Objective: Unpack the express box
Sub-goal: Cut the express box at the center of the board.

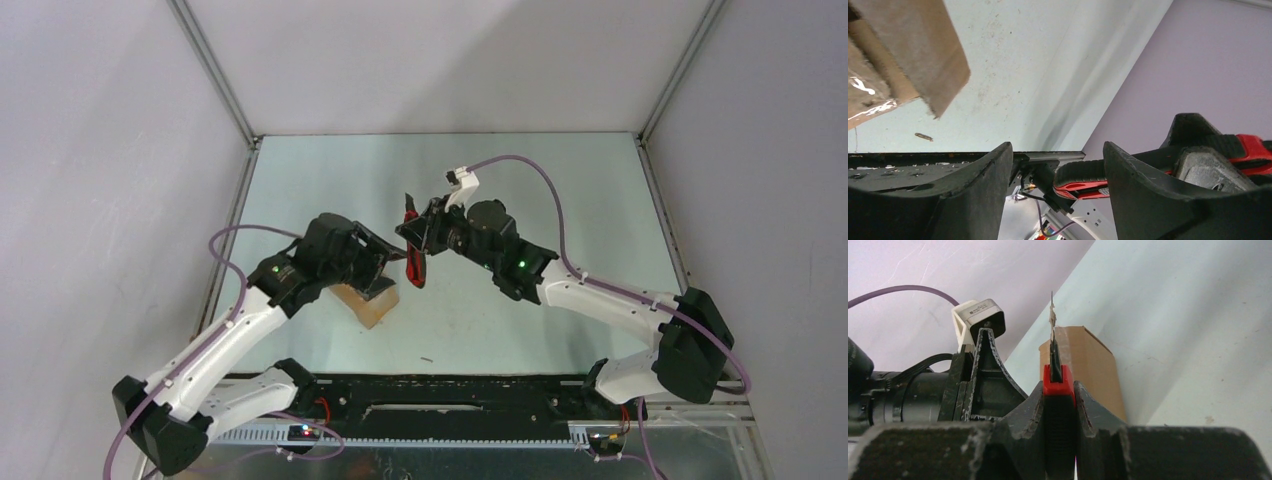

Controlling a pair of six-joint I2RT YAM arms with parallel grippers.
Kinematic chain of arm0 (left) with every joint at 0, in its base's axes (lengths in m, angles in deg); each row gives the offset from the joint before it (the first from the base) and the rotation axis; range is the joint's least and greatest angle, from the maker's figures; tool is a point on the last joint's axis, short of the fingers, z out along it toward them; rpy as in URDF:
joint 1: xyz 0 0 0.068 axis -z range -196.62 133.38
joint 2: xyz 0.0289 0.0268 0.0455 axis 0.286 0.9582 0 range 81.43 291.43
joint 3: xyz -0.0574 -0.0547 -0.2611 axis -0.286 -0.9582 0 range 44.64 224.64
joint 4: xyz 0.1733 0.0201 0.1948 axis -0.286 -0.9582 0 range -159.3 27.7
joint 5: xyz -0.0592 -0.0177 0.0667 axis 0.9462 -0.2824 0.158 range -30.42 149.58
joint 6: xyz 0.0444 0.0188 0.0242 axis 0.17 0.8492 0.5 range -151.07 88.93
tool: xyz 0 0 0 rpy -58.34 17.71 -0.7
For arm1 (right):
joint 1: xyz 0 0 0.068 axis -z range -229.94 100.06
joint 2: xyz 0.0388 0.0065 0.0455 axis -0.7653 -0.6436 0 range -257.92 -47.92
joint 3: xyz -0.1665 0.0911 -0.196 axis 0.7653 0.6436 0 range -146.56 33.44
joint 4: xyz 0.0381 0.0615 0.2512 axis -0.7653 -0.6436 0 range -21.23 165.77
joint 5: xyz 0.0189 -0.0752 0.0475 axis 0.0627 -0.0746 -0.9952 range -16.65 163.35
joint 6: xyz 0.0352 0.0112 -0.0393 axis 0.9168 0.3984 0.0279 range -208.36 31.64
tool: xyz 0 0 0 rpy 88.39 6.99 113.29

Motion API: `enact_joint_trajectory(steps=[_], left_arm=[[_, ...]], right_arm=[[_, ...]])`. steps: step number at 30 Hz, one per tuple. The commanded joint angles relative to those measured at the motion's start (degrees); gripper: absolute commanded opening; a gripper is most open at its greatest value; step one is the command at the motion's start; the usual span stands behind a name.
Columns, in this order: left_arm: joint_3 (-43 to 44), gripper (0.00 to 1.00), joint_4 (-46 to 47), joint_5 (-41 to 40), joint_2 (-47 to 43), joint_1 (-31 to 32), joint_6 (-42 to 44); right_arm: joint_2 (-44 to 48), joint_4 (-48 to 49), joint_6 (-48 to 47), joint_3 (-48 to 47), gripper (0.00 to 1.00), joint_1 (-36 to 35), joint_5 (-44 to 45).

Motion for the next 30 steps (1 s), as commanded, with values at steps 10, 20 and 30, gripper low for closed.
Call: enact_joint_trajectory(steps=[10, 20, 30], left_arm=[[7.44, 0.82, 16.17, 10.39, 3.54, 4.53, 2.49], [5.90, 0.94, 8.39, 7.10, -0.54, 3.62, 8.19], [12.69, 1.00, -25.32, -20.57, -6.35, 2.40, 14.10]], right_arm=[[-3.22, 2.64, 2.61, -1.71, 0.00, -1.96, -1.20], [-4.49, 3.76, 13.94, 0.74, 0.00, 5.33, -21.40], [-0.77, 5.29, 18.86, 12.36, 0.00, 11.01, -40.49]])
